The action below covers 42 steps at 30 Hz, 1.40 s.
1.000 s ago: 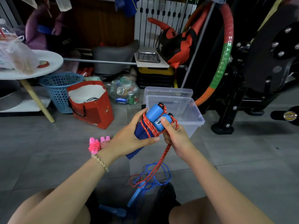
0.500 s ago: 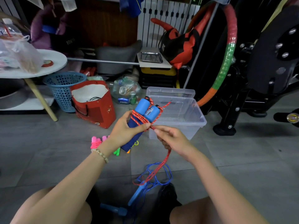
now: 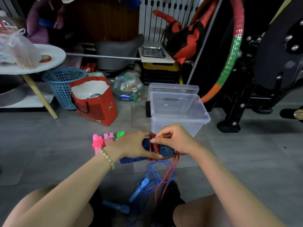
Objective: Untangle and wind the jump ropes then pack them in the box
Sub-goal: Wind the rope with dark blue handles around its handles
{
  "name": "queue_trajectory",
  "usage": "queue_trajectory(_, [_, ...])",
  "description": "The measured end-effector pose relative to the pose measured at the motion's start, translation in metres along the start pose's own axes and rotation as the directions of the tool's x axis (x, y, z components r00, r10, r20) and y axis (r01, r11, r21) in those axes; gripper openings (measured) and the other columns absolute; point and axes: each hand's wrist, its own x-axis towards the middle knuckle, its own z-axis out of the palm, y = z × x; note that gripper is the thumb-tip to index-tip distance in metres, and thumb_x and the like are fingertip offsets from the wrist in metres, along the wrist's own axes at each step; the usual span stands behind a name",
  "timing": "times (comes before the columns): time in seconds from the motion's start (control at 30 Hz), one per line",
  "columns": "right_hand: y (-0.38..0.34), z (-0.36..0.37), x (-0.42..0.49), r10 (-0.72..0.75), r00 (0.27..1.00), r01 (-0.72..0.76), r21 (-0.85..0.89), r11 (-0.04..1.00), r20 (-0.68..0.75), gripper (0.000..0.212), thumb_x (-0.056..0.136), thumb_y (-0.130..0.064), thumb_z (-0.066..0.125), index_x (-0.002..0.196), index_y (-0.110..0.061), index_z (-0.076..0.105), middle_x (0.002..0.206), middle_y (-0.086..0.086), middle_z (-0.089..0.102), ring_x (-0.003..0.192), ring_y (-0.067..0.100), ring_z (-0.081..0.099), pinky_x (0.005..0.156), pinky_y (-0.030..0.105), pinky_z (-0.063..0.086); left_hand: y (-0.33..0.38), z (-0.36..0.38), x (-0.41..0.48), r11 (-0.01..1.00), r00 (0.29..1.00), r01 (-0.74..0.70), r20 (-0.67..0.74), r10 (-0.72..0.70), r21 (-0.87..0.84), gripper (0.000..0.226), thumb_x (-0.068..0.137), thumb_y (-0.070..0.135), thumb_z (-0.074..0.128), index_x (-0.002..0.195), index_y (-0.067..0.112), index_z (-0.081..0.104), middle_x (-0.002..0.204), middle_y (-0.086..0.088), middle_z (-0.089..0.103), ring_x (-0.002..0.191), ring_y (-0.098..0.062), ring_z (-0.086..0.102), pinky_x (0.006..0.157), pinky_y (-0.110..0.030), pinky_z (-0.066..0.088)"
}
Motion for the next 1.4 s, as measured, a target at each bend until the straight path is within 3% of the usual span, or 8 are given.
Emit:
queue_trajectory(0.2, [-0.002,-0.006,0.004,0.034,0.996,-0.04,0.069,0.997,0.083,0.011,0.071,-0.022,0.079,0.073,-0.015,0.072,0.075,0.011,0.069,0.068,0.01,0.057,0.067,0.022,0.044,0.008,-0.007,-0.001,0.996,0.993,-0.04,0.114,0.031,0.077,0.027,0.074,0.064,0.064,0.089,0.044,0.052,0.094,0.018,0.06,0.092,-0.007,0.057,0.081,-0.024,0.043])
queue_trajectory(0.33, [-0.007,-0.018,0.001,0.146,0.972,-0.182,0.2,0.963,0.182,0.039,0.08,-0.054,0.05,0.083,-0.024,0.074,0.084,-0.002,0.073,0.078,0.007,0.064,0.075,0.018,0.045,0.008,-0.012,-0.006,0.964,0.96,-0.09,0.237,0.151,-0.251,0.024,0.081,0.043,0.07,0.101,0.042,0.058,0.101,0.034,0.06,0.097,0.021,0.053,0.089,-0.001,0.034])
queue_trajectory(0.43, [-0.007,-0.023,-0.004,0.17,0.942,-0.289,0.448,0.846,0.288,0.071,0.075,-0.077,0.032,0.105,-0.025,0.07,0.11,0.004,0.07,0.106,0.019,0.064,0.09,0.029,0.05,0.002,-0.024,-0.007,0.887,0.978,-0.071,0.143,0.152,-0.456,0.026,0.081,0.04,0.065,0.106,0.037,0.059,0.108,0.026,0.063,0.1,0.016,0.057,0.096,-0.009,0.039])
queue_trajectory(0.5, [-0.01,-0.019,-0.005,0.173,0.947,-0.303,0.566,0.766,0.272,0.076,0.068,-0.084,0.038,0.108,-0.026,0.068,0.111,0.001,0.069,0.099,0.018,0.064,0.083,0.028,0.05,0.0,-0.029,-0.007,0.795,0.991,-0.051,0.071,0.117,-0.604,0.028,0.089,0.031,0.057,0.116,0.026,0.058,0.109,0.014,0.066,0.096,0.006,0.063,0.091,-0.015,0.048])
queue_trajectory(0.63, [-0.012,-0.008,-0.006,0.213,0.964,-0.267,0.567,0.779,0.161,0.05,0.07,-0.071,0.049,0.085,-0.027,0.069,0.071,-0.004,0.055,0.062,0.009,0.039,0.059,0.024,0.028,0.003,-0.026,-0.007,0.695,0.999,-0.033,-0.008,0.038,-0.718,0.022,0.095,0.024,0.05,0.115,0.018,0.058,0.092,0.007,0.071,0.075,-0.001,0.068,0.067,-0.013,0.051])
queue_trajectory(0.8, [-0.01,0.009,-0.004,0.286,0.953,-0.211,0.457,0.864,-0.099,0.032,0.093,-0.04,0.048,0.068,-0.02,0.041,0.048,-0.012,0.026,0.046,0.005,0.022,0.048,0.019,0.021,0.004,-0.011,-0.002,0.57,0.982,-0.081,-0.164,-0.096,-0.818,0.054,0.075,0.045,0.06,0.126,0.032,0.046,0.111,-0.001,0.068,0.092,-0.012,0.069,0.072,-0.02,0.054])
queue_trajectory(1.27, [-0.008,0.03,0.006,0.342,0.924,-0.189,0.576,0.795,-0.168,0.032,0.097,-0.039,0.045,0.071,-0.02,0.045,0.053,-0.006,0.035,0.04,0.004,0.026,0.04,0.016,0.021,0.003,0.006,0.01,0.745,0.877,-0.18,-0.447,-0.174,-0.643,0.036,0.079,0.037,0.072,0.104,0.026,0.05,0.085,0.008,0.065,0.068,-0.001,0.062,0.06,-0.012,0.047])
queue_trajectory(1.4, [0.0,0.017,-0.005,0.14,0.989,-0.136,0.083,0.987,-0.041,0.019,0.098,-0.026,0.046,0.093,-0.018,0.063,0.062,-0.003,0.045,0.049,0.002,0.039,0.05,0.015,0.033,-0.018,-0.007,0.016,0.722,0.803,-0.086,-0.477,-0.358,-0.686,0.041,0.079,0.038,0.073,0.105,0.018,0.049,0.084,0.005,0.062,0.071,-0.013,0.06,0.063,-0.023,0.049])
